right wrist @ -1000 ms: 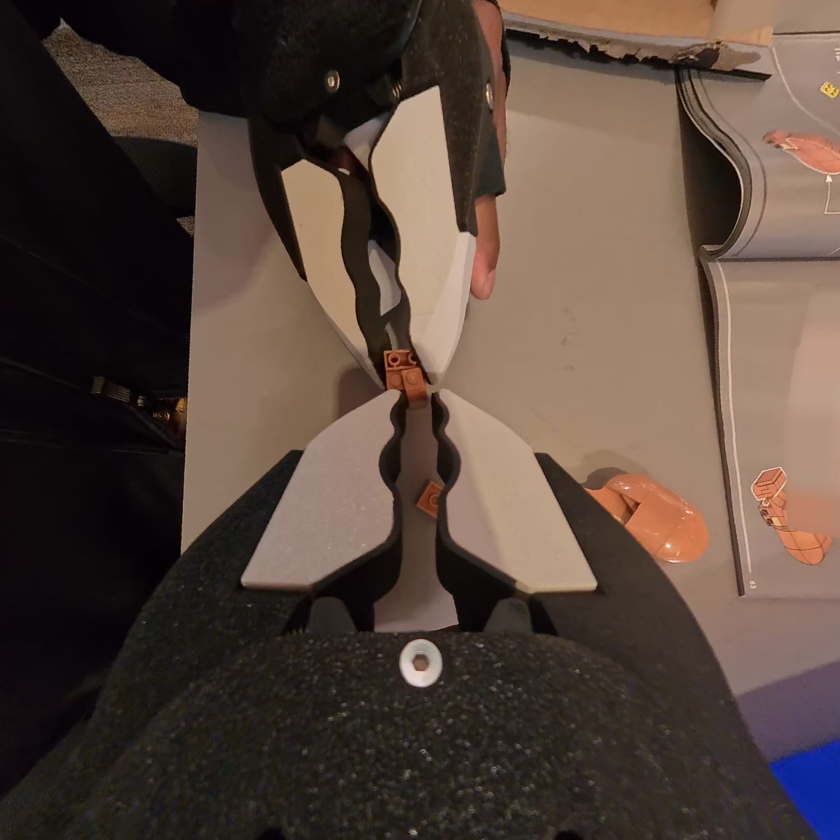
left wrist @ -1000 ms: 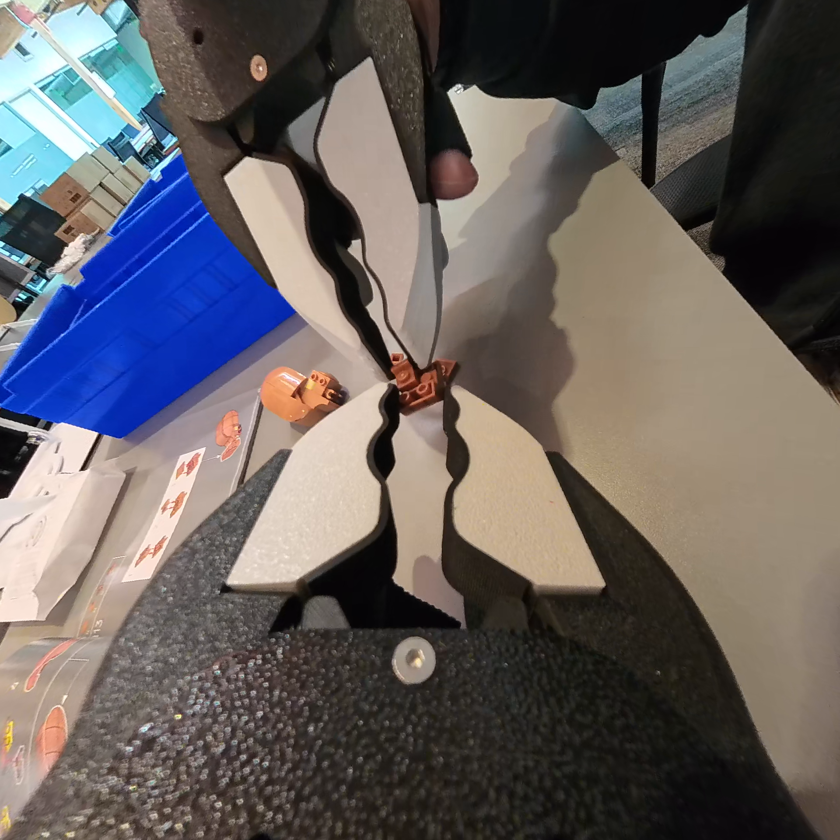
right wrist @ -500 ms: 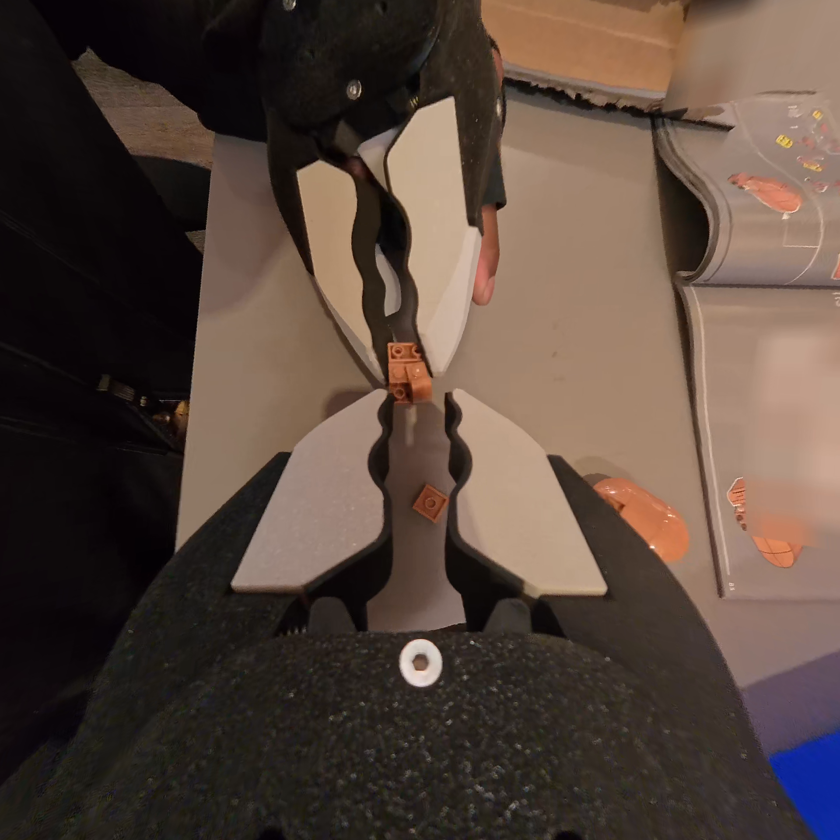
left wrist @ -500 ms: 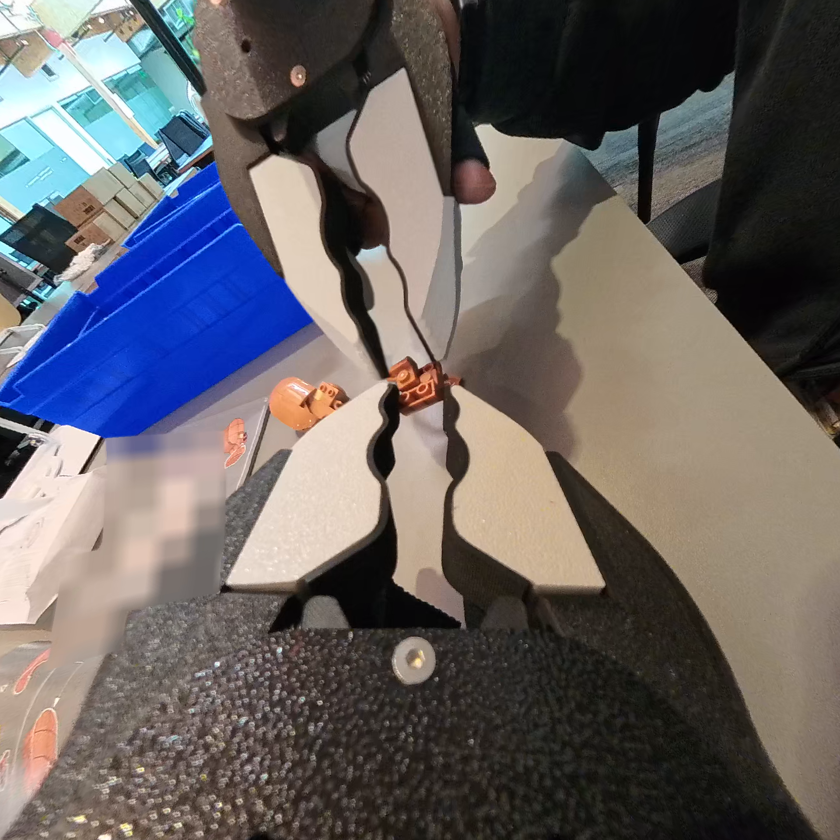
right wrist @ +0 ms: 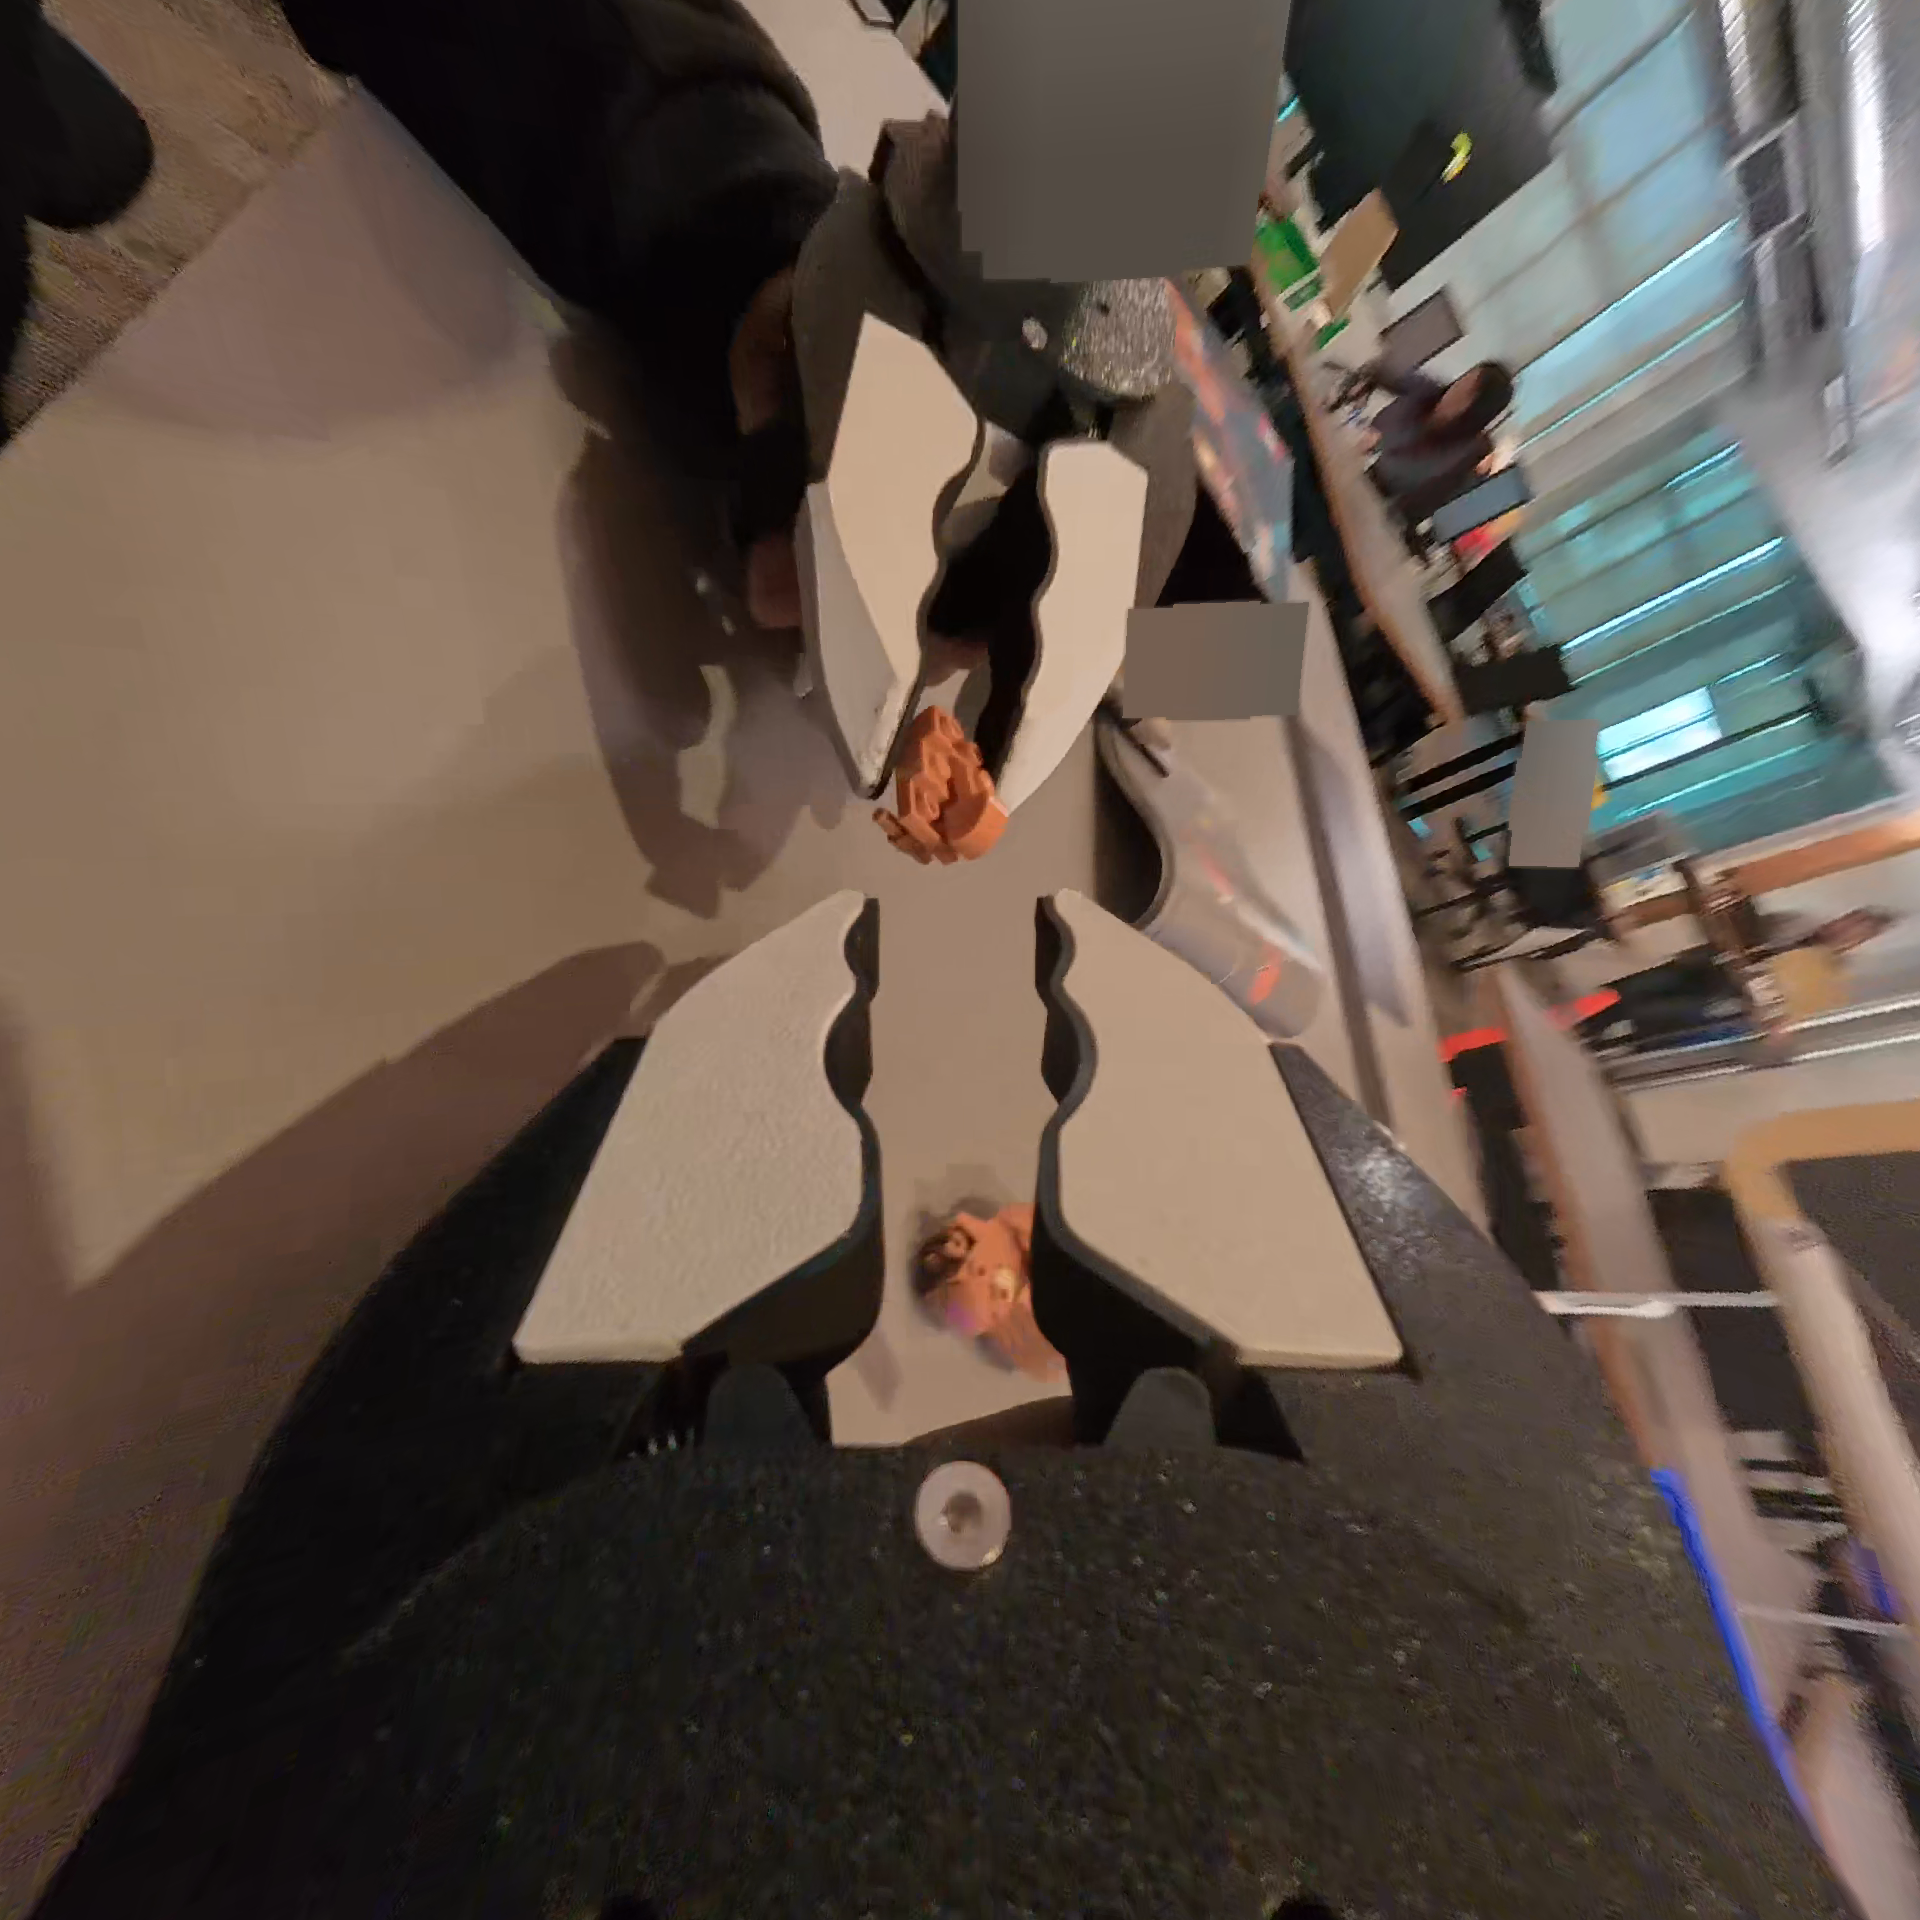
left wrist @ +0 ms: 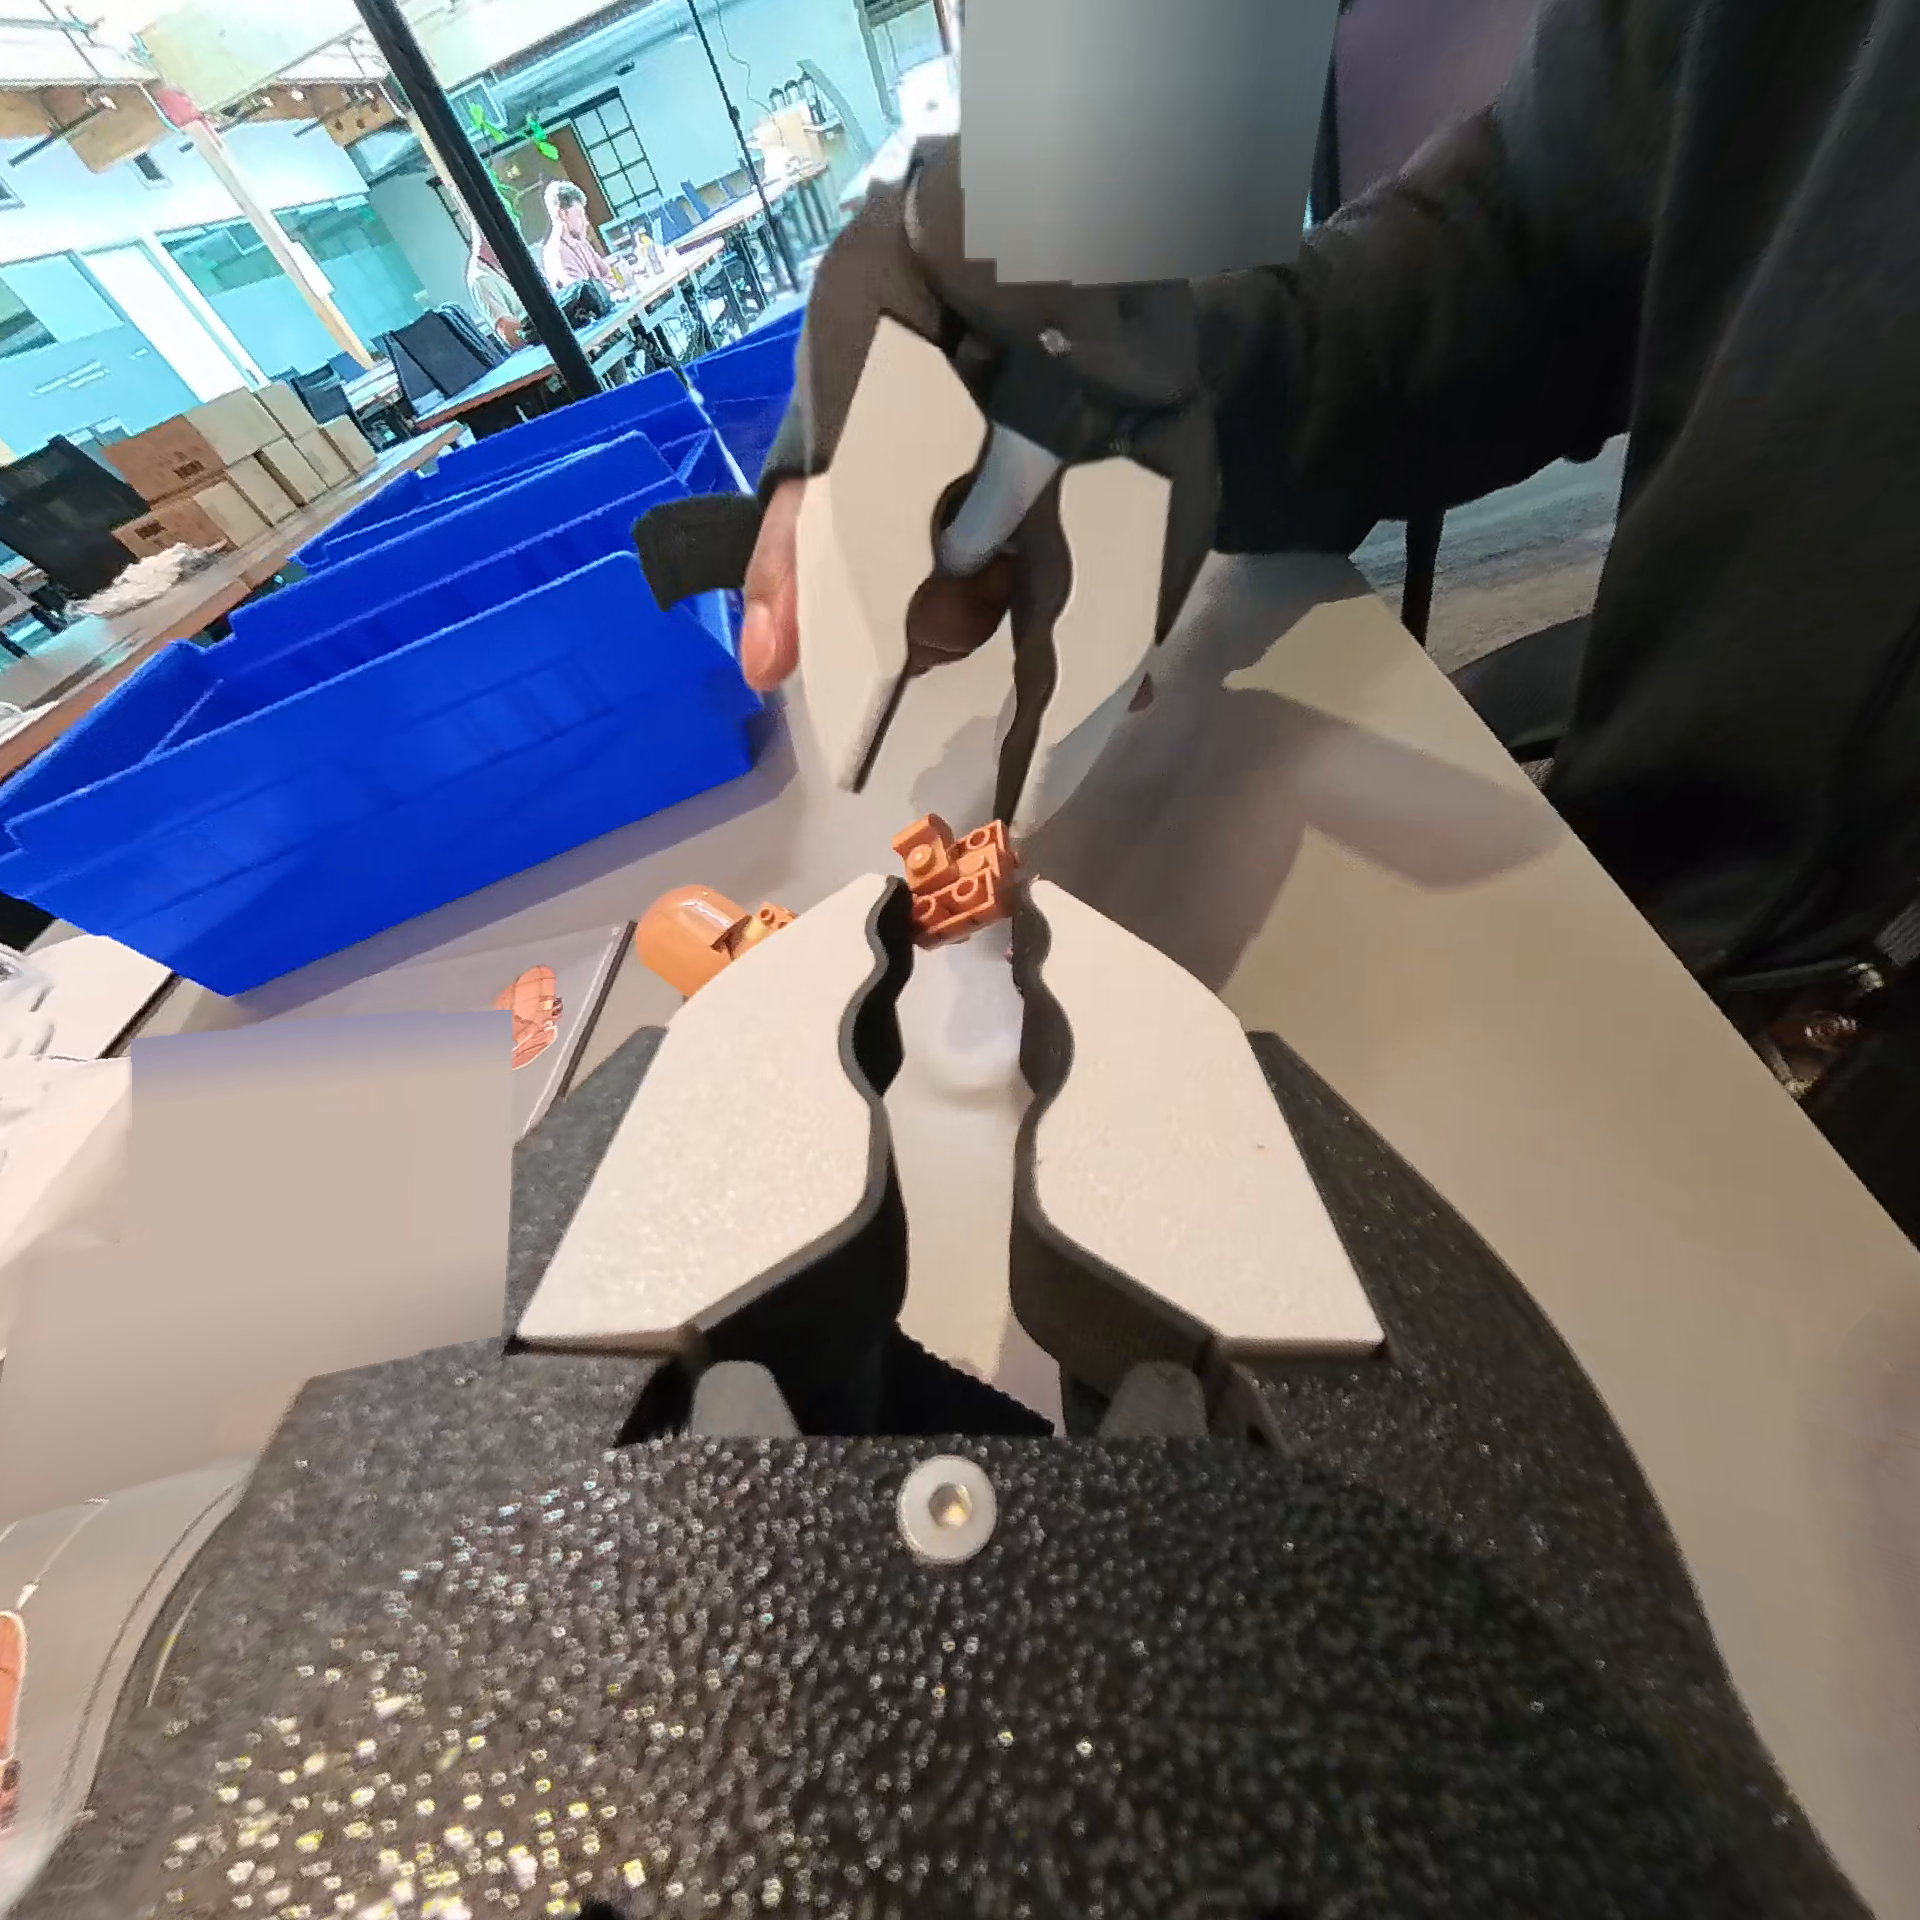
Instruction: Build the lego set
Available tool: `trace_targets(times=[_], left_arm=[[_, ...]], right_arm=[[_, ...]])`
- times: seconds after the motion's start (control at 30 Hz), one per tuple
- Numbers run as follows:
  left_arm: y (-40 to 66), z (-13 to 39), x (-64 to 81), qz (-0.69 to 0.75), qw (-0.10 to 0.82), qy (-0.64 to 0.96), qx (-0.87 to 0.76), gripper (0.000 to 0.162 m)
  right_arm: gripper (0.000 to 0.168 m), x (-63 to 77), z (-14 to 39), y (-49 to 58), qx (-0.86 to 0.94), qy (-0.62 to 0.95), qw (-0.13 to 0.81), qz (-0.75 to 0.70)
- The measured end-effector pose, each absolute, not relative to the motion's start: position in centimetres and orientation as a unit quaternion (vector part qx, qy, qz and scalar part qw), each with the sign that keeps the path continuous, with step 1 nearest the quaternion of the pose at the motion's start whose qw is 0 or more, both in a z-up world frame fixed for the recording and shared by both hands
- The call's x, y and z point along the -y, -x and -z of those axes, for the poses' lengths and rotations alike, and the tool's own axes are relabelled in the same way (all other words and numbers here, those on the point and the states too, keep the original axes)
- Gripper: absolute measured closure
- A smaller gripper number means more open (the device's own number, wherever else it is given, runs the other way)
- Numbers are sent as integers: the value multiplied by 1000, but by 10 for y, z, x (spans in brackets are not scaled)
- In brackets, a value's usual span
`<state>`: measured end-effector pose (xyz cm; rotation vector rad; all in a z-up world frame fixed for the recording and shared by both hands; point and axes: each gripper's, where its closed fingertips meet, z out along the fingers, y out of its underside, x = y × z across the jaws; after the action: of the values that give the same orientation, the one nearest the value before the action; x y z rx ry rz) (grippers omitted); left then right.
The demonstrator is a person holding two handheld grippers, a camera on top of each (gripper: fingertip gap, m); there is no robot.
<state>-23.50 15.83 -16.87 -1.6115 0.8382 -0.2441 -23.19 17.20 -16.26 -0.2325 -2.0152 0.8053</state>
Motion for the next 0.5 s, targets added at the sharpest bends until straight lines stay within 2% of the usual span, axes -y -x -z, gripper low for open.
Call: trace_targets(times=[0.27,0.33,0.5], left_arm=[[234,170,-159,120,605,699,-361,143],[234,172,-160,119,603,703,-358,143],[241,182,-162,106,581,723,-358,143]], right_arm=[[145,-164,170,241,817,49,501,-280],[150,-163,172,243,817,52,505,-273],[149,-179,177,245,825,96,493,-260]])
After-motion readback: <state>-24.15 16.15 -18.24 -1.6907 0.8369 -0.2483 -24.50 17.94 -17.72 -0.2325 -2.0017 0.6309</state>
